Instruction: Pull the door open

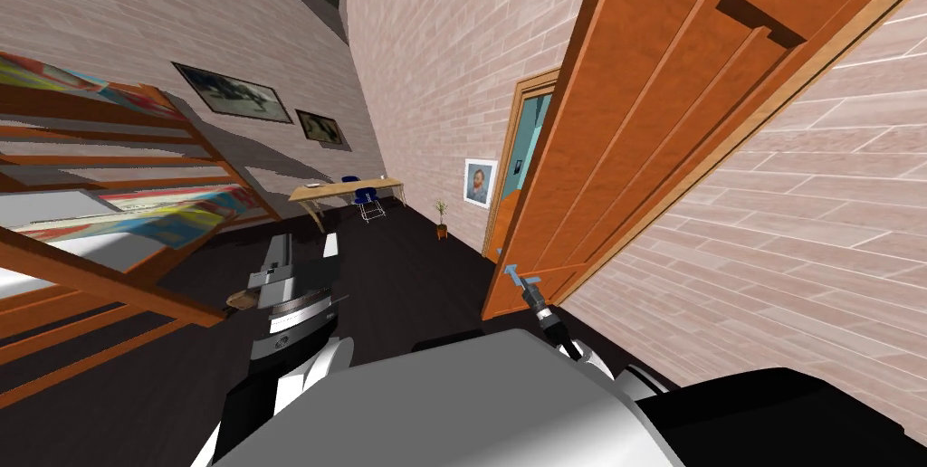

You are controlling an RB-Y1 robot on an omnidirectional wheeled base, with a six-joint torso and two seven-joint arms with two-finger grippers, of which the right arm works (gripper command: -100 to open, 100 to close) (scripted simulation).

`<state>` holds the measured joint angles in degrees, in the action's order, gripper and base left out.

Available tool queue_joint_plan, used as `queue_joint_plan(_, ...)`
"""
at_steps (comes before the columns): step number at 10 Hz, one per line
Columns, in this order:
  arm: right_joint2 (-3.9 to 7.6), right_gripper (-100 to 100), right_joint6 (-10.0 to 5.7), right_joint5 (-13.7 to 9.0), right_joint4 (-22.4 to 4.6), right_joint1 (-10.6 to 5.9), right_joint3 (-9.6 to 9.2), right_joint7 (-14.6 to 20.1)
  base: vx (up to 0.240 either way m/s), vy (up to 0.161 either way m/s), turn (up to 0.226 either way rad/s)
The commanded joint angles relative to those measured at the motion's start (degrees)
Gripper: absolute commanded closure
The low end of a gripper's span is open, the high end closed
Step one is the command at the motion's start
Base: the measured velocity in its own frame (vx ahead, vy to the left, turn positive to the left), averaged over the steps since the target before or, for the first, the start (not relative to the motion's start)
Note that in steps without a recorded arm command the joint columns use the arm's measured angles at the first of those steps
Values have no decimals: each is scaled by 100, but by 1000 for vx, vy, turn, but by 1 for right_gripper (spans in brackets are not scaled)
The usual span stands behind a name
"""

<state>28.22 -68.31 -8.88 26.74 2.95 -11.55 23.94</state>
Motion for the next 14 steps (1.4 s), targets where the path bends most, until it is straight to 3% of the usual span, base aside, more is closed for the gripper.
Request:
queue_joint_plan(1,41,100,-161,-17,-35,107,-27,35,-190,-104,193)
queue_joint_plan(2,41,100,-161,-17,-35,107,-27,35,-137,-55,83)
queue_joint_plan(5,112,100,-452,-53,-156,255,-77,94,-153,-51,171)
queue_joint_plan(9,173,100,-705,-85,-261,382,-120,146,-174,-61,140)
queue_joint_plan(14,-1,100,-358,72,-199,160,68,44,-153,-50,105)
